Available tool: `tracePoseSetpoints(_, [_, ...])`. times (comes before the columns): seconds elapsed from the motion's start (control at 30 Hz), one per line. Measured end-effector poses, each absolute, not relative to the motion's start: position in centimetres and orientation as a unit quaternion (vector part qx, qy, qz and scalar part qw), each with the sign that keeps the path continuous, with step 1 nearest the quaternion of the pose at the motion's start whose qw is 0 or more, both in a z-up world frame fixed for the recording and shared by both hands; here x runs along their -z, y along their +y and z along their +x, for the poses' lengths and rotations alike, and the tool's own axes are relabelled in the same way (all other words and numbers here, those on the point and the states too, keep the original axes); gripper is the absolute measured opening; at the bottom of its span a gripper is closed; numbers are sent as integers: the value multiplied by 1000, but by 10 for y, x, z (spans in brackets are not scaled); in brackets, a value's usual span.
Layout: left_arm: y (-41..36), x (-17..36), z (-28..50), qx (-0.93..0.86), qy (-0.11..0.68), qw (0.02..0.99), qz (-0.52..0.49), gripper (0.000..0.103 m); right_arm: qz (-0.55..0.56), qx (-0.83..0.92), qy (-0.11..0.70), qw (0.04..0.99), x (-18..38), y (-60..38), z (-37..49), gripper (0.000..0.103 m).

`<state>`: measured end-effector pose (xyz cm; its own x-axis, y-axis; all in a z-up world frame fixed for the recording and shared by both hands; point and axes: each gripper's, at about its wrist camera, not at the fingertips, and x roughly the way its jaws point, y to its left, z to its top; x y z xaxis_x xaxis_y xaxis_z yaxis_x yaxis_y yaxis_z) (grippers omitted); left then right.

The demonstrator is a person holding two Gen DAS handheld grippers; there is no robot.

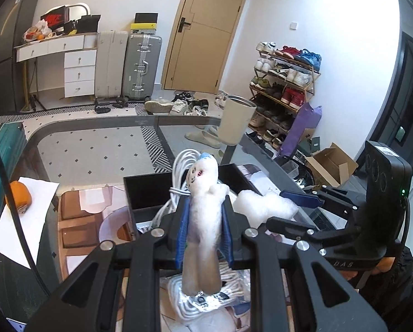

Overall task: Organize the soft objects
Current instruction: 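Carry the bubble wrap and the plush doll over the black box, then lower the bubble wrap and doll into the box and open both grippers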

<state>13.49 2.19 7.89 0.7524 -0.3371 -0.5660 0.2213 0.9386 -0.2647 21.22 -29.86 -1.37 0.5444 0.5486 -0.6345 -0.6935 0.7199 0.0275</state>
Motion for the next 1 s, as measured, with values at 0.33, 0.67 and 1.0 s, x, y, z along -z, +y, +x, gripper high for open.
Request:
tracePoseSetpoints(0.33, [37,-65,153,140,333,926,-104,20,-172,-391,327,843,26,-256,230,53])
tracePoseSetpoints(0.67, [38,-58,166,143,340,923,-109,20,-179,-405,335,832,31,-245,246,64])
tracePoseSetpoints(1.0, [31,-55,177,154,345,920,-103,20,-168,-382,332,846,28,-273,253,80])
